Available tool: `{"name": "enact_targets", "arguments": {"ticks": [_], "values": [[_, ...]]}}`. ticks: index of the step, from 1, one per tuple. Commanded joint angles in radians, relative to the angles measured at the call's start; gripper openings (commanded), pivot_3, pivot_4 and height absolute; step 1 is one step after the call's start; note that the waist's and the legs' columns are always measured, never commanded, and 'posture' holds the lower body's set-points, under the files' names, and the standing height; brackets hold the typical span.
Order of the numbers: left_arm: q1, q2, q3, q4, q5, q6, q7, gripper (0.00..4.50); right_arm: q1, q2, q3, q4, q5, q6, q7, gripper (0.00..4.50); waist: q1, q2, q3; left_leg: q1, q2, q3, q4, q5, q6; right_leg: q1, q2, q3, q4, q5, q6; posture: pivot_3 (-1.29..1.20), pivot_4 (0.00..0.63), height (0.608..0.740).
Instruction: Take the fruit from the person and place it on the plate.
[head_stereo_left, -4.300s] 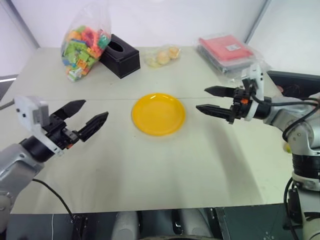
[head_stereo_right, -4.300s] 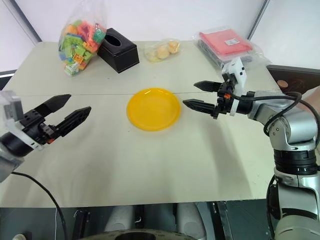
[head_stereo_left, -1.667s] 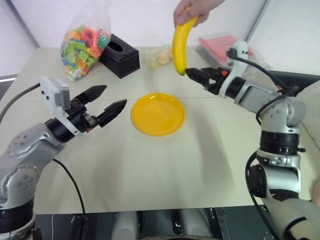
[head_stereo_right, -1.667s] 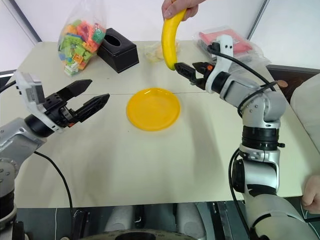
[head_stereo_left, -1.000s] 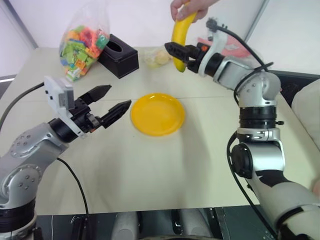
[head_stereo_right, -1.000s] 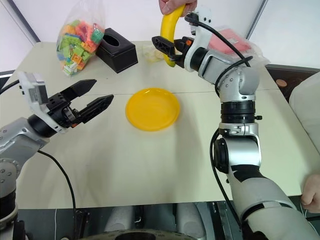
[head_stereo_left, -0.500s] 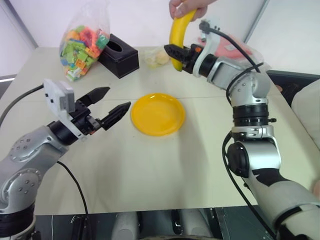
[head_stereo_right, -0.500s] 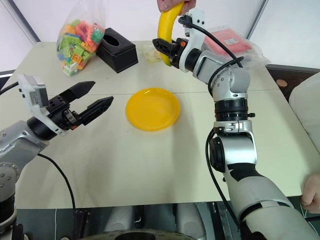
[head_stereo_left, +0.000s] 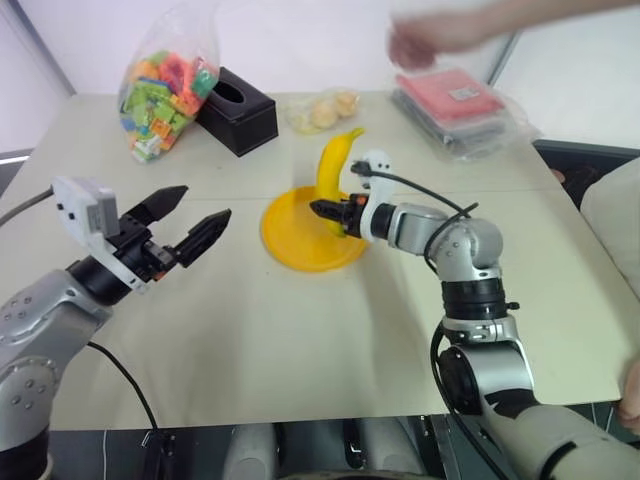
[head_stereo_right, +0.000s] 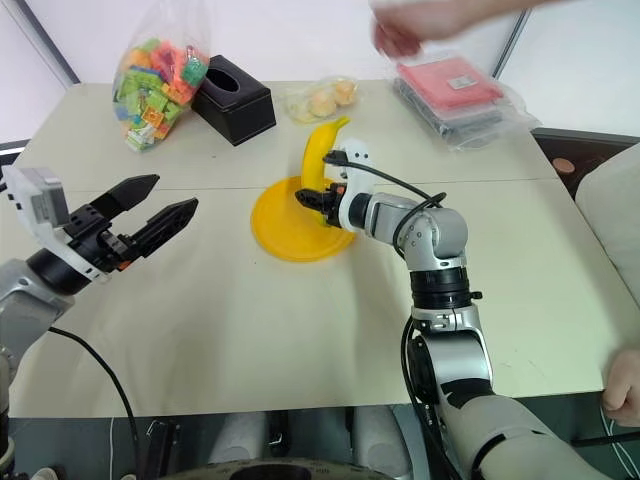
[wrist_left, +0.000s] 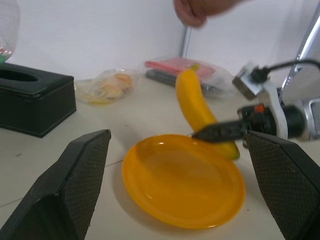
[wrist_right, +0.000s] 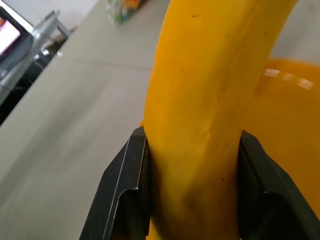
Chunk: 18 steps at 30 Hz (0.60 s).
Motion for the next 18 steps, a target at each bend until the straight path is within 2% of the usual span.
{"name": "enact_targets", "arguments": {"ticks": [1, 12, 13, 14, 17, 18], "values": [[0.017, 0.018, 0.039, -0.049, -0.035, 0.004, 0.01, 4.5, 0.054, 0.008, 0.031, -0.067, -0.009, 0.025, -0.021, 1.4, 0.002, 0.0, 0.0, 0.0, 0.0, 0.0, 0.0, 0.0, 0.0, 0.001, 0.0, -0.001, 0.0, 0.0, 0.0, 0.0, 0.15, 0.74], [0.018, 0.025, 0.026, -0.066, -0.054, 0.001, 0.043, 4.5, 0.06, 0.002, 0.051, 0.01, -0.079, -0.011, -0.029, 1.4, -0.002, 0.0, 0.0, 0.001, 0.0, -0.001, 0.0, 0.0, 0.0, 0.001, 0.001, -0.001, -0.001, 0.0, 0.0, 0.0, 0.15, 0.74], [0.014, 0.025, 0.022, -0.064, -0.054, 0.0, 0.044, 4.5, 0.056, 0.001, 0.056, 0.011, -0.081, -0.015, -0.022, 2.43, -0.002, 0.0, 0.0, 0.001, 0.0, -0.001, 0.0, 0.0, 0.0, 0.001, 0.001, -0.001, -0.001, 0.0, 0.0, 0.0, 0.15, 0.74], [0.01, 0.025, 0.017, -0.062, -0.054, -0.001, 0.045, 4.5, 0.052, 0.001, 0.057, 0.01, -0.081, -0.015, -0.017, 2.76, -0.001, 0.0, 0.0, 0.001, 0.0, -0.001, 0.0, 0.0, 0.0, 0.001, 0.001, -0.001, -0.001, 0.0, 0.0, 0.0, 0.15, 0.74], [0.0, 0.025, 0.007, -0.057, -0.052, -0.002, 0.045, 4.5, 0.042, -0.005, 0.052, -0.002, -0.076, -0.018, 0.0, 4.25, -0.001, 0.0, 0.0, 0.001, 0.0, -0.001, 0.0, 0.0, 0.0, 0.001, 0.0, -0.001, -0.001, 0.0, 0.0, 0.0, 0.15, 0.74], [-0.003, 0.024, 0.005, -0.055, -0.051, -0.002, 0.045, 4.5, 0.04, -0.01, 0.053, -0.008, -0.074, -0.02, 0.009, 4.46, -0.001, 0.0, 0.0, 0.001, 0.0, -0.001, 0.0, 0.0, 0.0, 0.001, 0.0, -0.001, -0.001, 0.0, 0.0, 0.0, 0.15, 0.74]]}}
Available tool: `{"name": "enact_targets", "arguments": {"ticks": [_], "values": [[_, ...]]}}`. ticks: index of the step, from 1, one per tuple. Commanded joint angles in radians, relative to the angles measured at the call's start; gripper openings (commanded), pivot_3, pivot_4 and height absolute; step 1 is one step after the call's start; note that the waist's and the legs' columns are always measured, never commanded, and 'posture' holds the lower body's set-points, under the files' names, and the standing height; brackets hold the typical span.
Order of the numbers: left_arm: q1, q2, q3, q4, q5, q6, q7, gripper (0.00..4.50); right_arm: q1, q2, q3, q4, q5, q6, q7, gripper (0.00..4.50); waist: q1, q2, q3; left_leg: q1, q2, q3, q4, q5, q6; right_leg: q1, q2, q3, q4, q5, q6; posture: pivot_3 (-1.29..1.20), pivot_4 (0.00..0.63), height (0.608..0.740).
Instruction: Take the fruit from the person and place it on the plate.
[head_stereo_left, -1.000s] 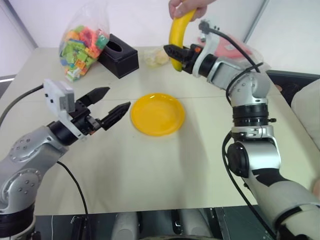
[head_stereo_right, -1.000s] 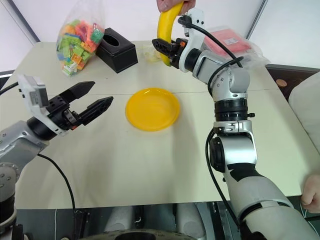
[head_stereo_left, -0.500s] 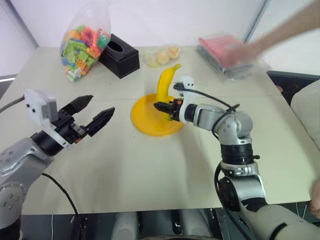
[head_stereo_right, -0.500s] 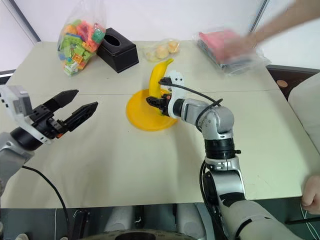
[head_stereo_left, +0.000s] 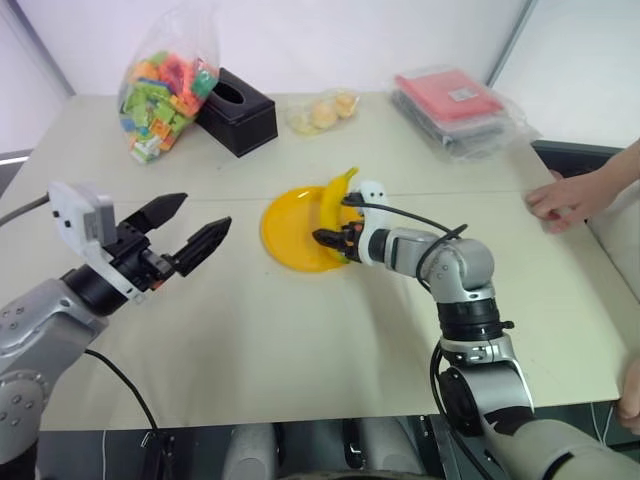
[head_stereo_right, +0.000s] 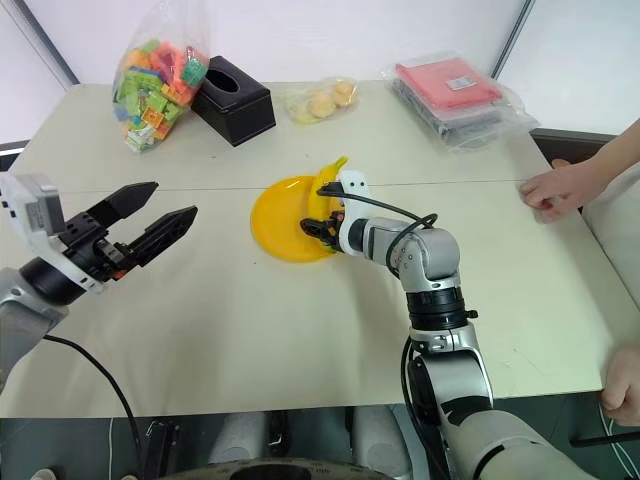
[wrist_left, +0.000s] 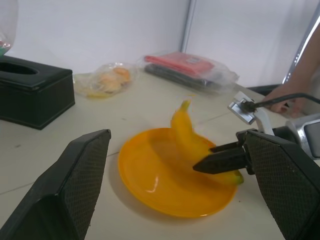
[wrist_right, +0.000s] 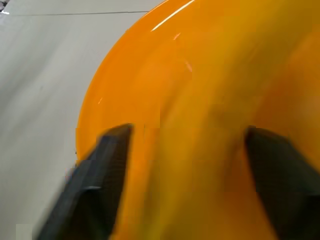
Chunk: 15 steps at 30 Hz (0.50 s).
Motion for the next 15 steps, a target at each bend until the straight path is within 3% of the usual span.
{"name": "enact_targets", "arguments": {"ticks": [1, 6, 10, 15], "values": [[-0.017, 0.009, -0.002, -0.019, -0.004, -0.011, 0.0, 4.5, -0.037, -0.025, 0.002, -0.043, 0.008, -0.027, 0.048, 4.46, 0.001, 0.0, 0.0, 0.0, 0.0, 0.0, 0.0, 0.0, 0.0, 0.0, 0.0, 0.0, 0.0, 0.0, 0.0, 0.0, 0.15, 0.74], [-0.021, 0.01, -0.002, -0.015, -0.006, -0.011, -0.005, 4.5, -0.069, -0.16, -0.009, -0.101, 0.042, -0.098, 0.226, 4.46, 0.005, 0.0, 0.0, 0.0, 0.0, 0.0, 0.0, 0.0, 0.0, 0.0, 0.0, 0.0, -0.001, 0.0, 0.0, 0.0, 0.15, 0.74], [0.001, 0.026, 0.021, -0.015, -0.009, -0.005, -0.027, 4.5, -0.016, -0.452, -0.05, -0.212, 0.065, -0.299, 0.563, 4.46, 0.011, 0.001, 0.001, -0.001, -0.001, 0.0, 0.0, 0.0, 0.0, 0.0, -0.001, 0.0, -0.003, 0.0, 0.0, 0.0, 0.15, 0.74], [0.016, 0.041, 0.039, -0.009, -0.022, -0.007, -0.043, 4.5, 0.076, -0.671, -0.158, -0.195, 0.119, -0.336, 0.747, 4.46, 0.001, 0.0, 0.0, 0.0, 0.0, 0.0, -0.001, 0.0, 0.001, 0.001, 0.0, 0.0, -0.004, 0.0, 0.0, 0.0, 0.15, 0.74]]}}
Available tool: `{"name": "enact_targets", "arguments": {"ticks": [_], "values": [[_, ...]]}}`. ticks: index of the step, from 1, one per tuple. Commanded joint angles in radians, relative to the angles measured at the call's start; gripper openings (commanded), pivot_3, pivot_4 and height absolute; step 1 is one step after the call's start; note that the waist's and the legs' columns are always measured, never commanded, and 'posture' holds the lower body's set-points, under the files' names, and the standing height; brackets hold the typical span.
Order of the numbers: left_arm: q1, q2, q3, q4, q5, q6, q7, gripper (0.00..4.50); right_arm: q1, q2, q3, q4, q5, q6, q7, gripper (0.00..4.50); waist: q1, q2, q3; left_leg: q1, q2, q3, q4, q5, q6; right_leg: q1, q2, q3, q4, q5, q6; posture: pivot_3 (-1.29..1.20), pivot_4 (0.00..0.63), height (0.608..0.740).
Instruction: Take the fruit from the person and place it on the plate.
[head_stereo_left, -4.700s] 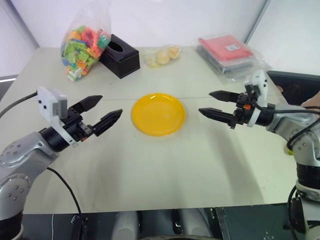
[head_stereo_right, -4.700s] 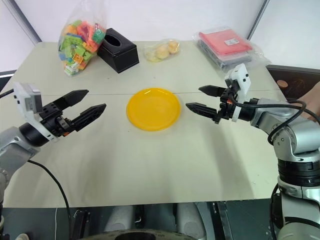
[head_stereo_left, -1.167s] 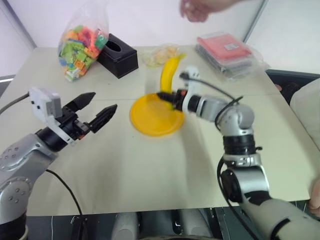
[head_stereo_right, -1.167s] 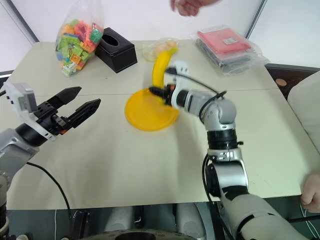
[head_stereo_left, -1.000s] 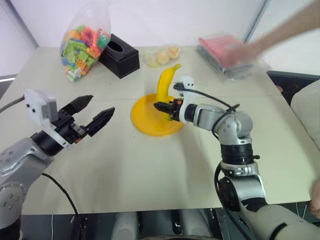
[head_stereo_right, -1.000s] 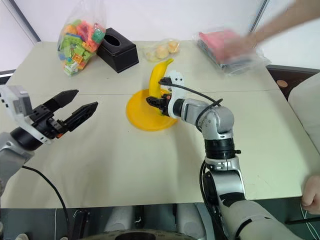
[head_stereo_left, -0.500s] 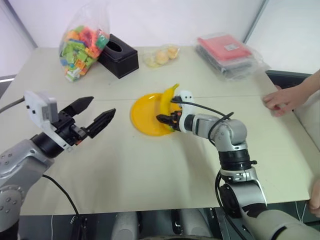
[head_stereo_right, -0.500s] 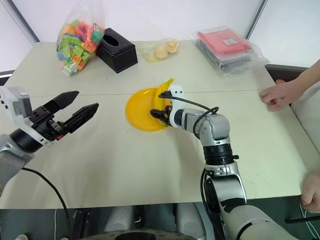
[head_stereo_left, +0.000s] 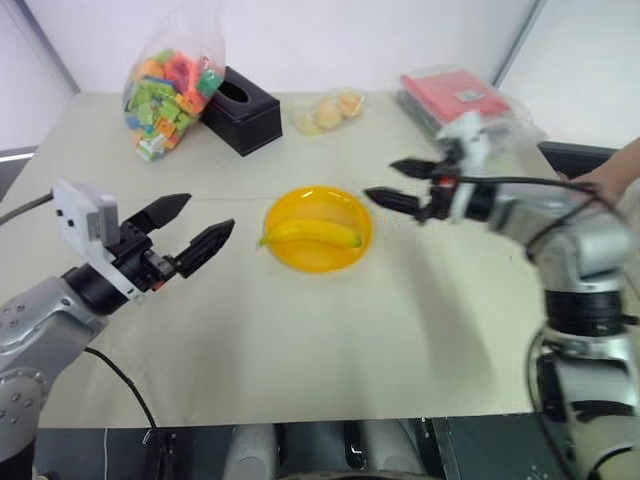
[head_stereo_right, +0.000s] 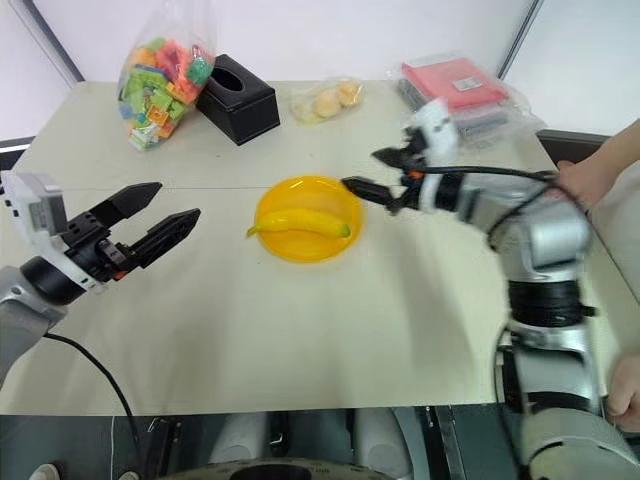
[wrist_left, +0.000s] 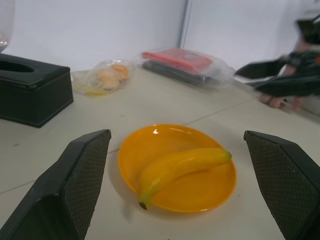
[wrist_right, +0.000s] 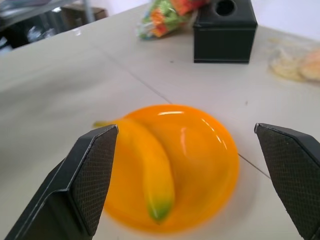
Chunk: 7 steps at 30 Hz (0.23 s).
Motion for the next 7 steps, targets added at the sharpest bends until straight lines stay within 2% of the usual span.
{"name": "enact_targets", "arguments": {"ticks": [1, 4, 7], "values": [[0.003, 0.018, 0.039, -0.014, -0.023, -0.007, -0.015, 4.5, 0.047, -0.098, -0.087, 0.004, 0.051, -0.01, 0.103, 4.46, -0.001, 0.0, 0.0, 0.0, 0.0, 0.0, 0.0, 0.0, 0.0, 0.0, 0.0, 0.0, 0.001, 0.0, 0.0, 0.0, 0.15, 0.74], [0.007, 0.024, 0.034, -0.011, -0.031, -0.005, -0.028, 4.5, 0.093, -0.135, -0.109, -0.016, 0.068, -0.028, 0.139, 4.46, -0.002, 0.0, 0.0, 0.001, 0.0, 0.0, 0.0, 0.0, 0.0, 0.0, 0.0, 0.001, 0.001, 0.0, 0.0, 0.0, 0.15, 0.74], [0.003, 0.026, 0.027, -0.005, -0.046, -0.003, -0.035, 4.5, 0.082, -0.12, -0.119, -0.018, 0.076, -0.018, 0.104, 4.46, -0.002, 0.0, 0.0, 0.001, 0.0, 0.0, 0.0, 0.0, 0.0, 0.0, 0.001, 0.001, 0.001, 0.0, 0.0, 0.0, 0.15, 0.74]]}}
